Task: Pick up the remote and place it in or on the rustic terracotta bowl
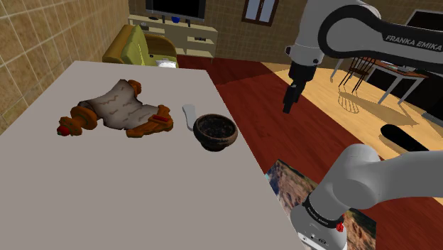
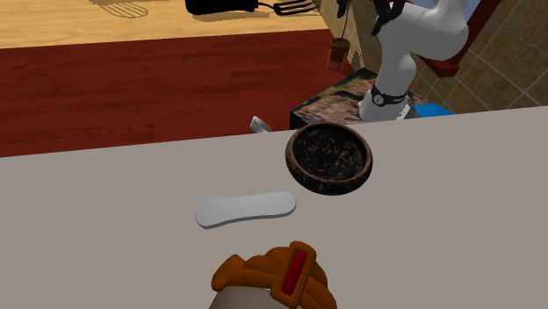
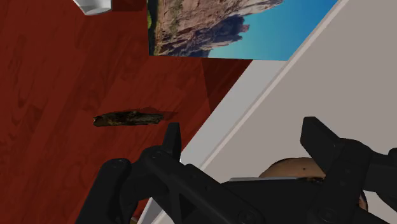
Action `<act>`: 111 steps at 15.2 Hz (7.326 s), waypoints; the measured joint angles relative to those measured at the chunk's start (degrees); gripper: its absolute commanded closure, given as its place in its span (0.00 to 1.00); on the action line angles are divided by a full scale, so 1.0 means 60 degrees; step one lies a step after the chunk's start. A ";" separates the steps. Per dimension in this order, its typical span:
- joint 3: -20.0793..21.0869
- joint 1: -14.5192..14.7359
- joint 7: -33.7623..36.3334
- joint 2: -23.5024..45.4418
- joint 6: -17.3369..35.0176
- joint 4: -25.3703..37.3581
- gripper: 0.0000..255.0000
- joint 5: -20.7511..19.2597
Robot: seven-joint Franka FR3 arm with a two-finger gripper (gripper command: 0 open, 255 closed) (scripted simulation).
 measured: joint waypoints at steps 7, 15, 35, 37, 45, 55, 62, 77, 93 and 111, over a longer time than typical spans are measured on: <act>0.0442 -0.0043 0.1161 0.1499 0.1460 0.0081 0.00 0.0462; 0.1024 -0.0156 0.2865 0.4097 0.3284 0.1018 0.00 0.0860; 0.1283 -0.0068 0.6533 1.1349 0.5114 0.6968 0.00 0.0493; 0.1224 -0.0024 0.6763 1.1980 0.5063 0.7701 0.00 0.0473; 0.1158 -0.0022 0.6863 1.2626 0.5806 0.7630 0.00 0.0414; 0.1154 -0.0025 0.6865 1.2646 0.5881 0.7582 1.00 0.0409; 0.1155 -0.0023 0.6866 1.2647 0.5881 0.7584 1.00 0.0410; 0.1202 -0.0035 0.6781 1.2037 0.4388 0.8470 1.00 0.0507; 0.1233 0.0001 0.6713 1.1792 0.2452 1.0163 1.00 0.0561; 0.1683 0.0340 0.7406 0.6062 0.3623 0.3291 1.00 0.1301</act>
